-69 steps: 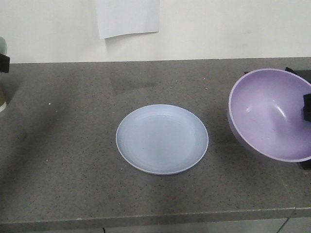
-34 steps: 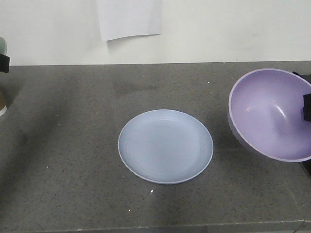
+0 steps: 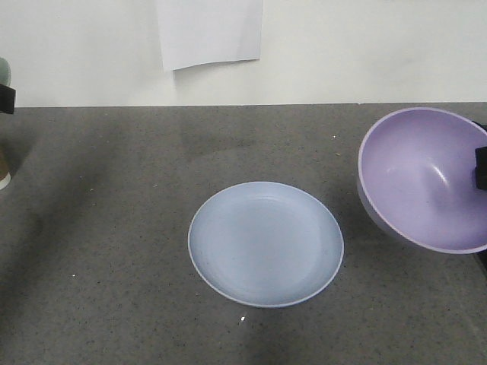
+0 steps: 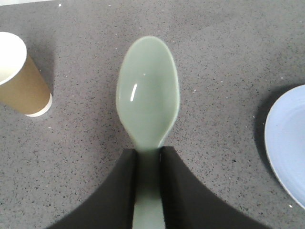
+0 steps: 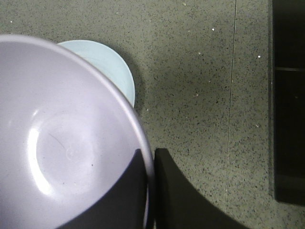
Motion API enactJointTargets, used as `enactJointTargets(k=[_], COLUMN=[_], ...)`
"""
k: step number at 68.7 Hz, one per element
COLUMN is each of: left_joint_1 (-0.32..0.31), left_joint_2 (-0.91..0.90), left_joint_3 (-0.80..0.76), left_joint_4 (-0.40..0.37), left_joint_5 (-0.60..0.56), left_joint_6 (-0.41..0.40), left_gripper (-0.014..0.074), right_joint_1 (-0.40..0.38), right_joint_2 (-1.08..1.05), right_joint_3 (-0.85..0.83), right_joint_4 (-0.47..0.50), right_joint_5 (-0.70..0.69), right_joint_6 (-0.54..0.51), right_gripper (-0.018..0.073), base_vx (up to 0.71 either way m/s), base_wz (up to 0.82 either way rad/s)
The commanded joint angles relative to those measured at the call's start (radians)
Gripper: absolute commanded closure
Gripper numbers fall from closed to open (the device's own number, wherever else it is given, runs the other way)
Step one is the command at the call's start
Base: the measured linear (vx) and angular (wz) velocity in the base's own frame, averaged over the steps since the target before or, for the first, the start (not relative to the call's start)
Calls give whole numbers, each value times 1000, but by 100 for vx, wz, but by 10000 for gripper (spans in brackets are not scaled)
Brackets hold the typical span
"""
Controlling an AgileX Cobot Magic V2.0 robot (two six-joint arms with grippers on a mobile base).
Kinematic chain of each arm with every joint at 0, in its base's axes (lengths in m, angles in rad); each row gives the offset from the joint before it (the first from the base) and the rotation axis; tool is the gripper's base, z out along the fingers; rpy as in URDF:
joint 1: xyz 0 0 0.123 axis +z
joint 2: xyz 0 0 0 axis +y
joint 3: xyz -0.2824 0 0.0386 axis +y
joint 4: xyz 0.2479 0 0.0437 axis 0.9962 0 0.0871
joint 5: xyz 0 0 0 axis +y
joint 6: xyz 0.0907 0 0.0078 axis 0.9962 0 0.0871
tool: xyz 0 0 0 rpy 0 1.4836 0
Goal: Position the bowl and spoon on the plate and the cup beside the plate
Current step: 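Drive closer and stop in front of the light blue plate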
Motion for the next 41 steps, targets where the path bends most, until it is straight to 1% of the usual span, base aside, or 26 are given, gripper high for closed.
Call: enactJointTargets(k=[1, 41], left_joint_1=[-4, -4], left_joint_2=[-20, -20], left_joint_3=[-24, -24], left_joint_4=[4, 4], left_joint_5=[-53, -53], left_joint_6=[0, 0], left_gripper=[603, 603], right_joint_1=[-6, -6], right_joint_2=[-14, -14], right_joint_3=[-30, -30], right_joint_4=[13, 13], right_joint_5=[-48, -48], right_joint_6=[-10, -10], right_gripper=[565, 565], base_vx=[7, 6], base_wz=[3, 2])
